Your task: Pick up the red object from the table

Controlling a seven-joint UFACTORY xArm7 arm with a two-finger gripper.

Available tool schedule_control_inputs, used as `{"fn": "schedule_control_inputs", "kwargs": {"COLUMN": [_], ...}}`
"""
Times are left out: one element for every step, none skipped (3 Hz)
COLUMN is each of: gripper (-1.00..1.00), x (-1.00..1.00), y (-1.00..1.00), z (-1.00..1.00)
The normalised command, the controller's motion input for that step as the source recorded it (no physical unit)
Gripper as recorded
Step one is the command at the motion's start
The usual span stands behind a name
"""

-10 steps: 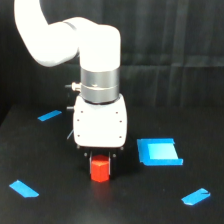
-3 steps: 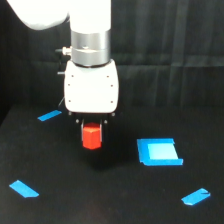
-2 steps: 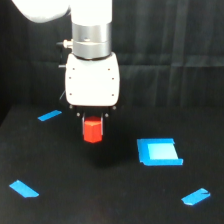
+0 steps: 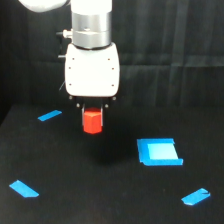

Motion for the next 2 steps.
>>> {"fn": "schedule_control_inputs", "kwargs": {"gripper": [-0.99,-0.90], "x": [-0.07,-0.06], "y": [0.05,0.06], "z": [0.35,0.19]}}
